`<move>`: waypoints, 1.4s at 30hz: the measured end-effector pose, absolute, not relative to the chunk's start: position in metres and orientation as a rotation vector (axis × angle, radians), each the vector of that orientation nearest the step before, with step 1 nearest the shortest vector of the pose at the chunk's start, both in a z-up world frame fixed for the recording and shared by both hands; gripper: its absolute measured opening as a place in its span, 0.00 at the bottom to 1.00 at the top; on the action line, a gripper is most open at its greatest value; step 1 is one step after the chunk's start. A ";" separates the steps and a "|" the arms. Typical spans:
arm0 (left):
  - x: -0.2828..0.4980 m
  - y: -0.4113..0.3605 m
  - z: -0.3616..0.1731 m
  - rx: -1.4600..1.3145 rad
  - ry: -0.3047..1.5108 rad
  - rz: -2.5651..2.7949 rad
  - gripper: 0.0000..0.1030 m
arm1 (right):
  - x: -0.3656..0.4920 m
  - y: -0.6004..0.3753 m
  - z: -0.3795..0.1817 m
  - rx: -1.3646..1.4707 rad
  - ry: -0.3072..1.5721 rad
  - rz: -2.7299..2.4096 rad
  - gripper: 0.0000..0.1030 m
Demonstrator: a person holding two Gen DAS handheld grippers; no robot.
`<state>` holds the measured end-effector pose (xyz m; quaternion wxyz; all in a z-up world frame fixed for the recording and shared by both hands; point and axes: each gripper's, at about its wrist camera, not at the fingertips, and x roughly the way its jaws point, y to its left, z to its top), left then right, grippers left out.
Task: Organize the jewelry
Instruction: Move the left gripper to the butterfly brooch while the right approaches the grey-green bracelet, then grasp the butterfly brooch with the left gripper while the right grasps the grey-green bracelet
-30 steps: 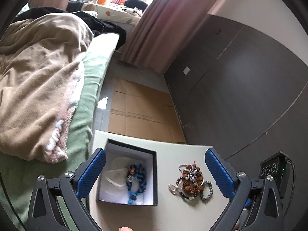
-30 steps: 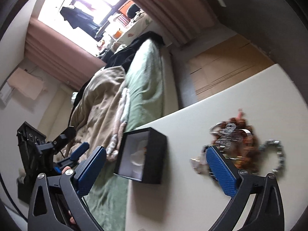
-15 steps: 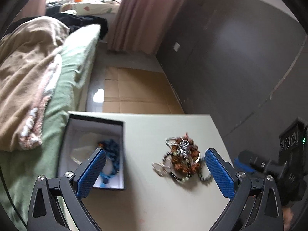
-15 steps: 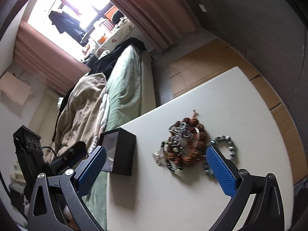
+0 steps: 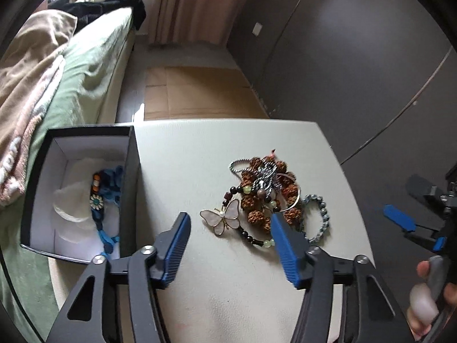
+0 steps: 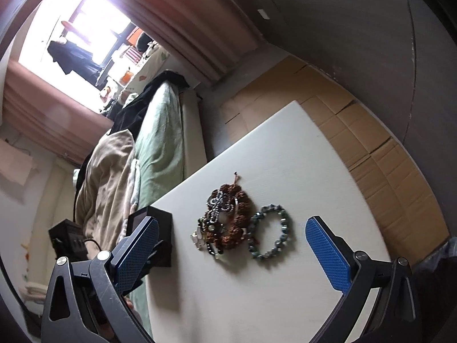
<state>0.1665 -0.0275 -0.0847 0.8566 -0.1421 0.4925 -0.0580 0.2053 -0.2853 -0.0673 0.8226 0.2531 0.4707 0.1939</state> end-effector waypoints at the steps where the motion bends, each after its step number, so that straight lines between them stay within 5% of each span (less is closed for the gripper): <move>1: 0.169 -0.030 -0.089 -0.303 1.050 -0.121 0.49 | 0.206 -0.287 -0.067 0.539 1.001 0.412 1.00; 20: 0.192 -0.040 -0.125 -0.284 1.115 -0.016 0.48 | 0.216 -0.282 -0.074 0.484 1.044 0.395 1.00; 22: 0.193 -0.041 -0.124 -0.274 1.111 -0.026 0.40 | 0.217 -0.275 -0.078 0.459 1.063 0.404 0.98; 42: 0.181 -0.027 -0.089 -0.334 1.041 -0.095 0.40 | 0.232 -0.237 -0.120 0.151 1.174 0.258 0.42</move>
